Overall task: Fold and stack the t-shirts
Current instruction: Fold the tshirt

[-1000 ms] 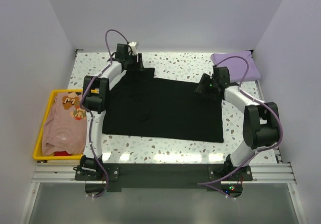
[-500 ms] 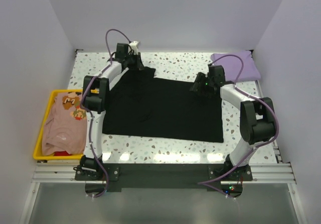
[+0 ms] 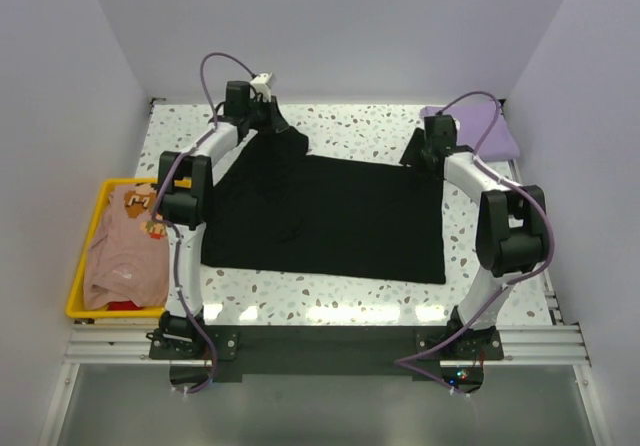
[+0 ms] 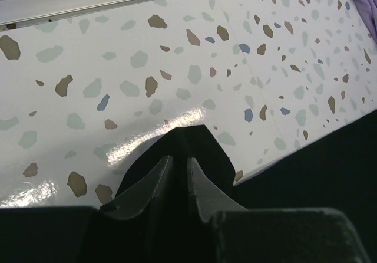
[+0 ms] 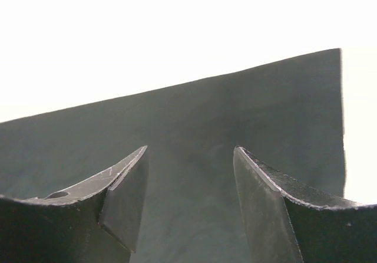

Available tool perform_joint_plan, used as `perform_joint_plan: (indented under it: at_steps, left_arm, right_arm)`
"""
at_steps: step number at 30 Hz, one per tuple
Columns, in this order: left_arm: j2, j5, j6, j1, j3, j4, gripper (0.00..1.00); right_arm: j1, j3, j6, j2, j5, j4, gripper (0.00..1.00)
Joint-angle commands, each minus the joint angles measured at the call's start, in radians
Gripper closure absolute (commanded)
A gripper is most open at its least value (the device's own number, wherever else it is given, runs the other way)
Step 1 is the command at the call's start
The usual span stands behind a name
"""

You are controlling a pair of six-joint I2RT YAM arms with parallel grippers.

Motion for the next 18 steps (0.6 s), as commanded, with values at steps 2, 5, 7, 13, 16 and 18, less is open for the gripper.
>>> perform_joint_plan:
  at_steps: [2, 5, 7, 13, 16, 18]
  left_arm:
    - [-0.069, 0.015, -0.032, 0.036, -0.037, 0.118, 0.78]
    - [-0.057, 0.016, -0.043, 0.042, -0.034, 0.126, 0.74]
    - [-0.046, 0.016, -0.049, 0.044, -0.030, 0.135, 0.73]
    - [-0.011, -0.005, -0.058, 0.045, -0.010, 0.134, 0.71]
    - [-0.008, -0.041, -0.050, 0.045, -0.010, 0.127, 0.66]
    - [-0.003, -0.045, -0.041, 0.045, -0.007, 0.126, 0.63]
  right_arm:
    - [-0.105, 0.040, -0.012, 0.038, 0.065, -0.038, 0.38]
    - [-0.142, 0.057, -0.016, 0.073, 0.068, -0.045, 0.39]
    - [-0.146, 0.082, -0.019, 0.107, 0.074, -0.056, 0.39]
    - [-0.192, 0.146, -0.021, 0.188, 0.088, -0.074, 0.41]
    - [-0.198, 0.161, -0.019, 0.208, 0.097, -0.068, 0.41]
    - [-0.201, 0.177, -0.016, 0.220, 0.096, -0.064, 0.41]
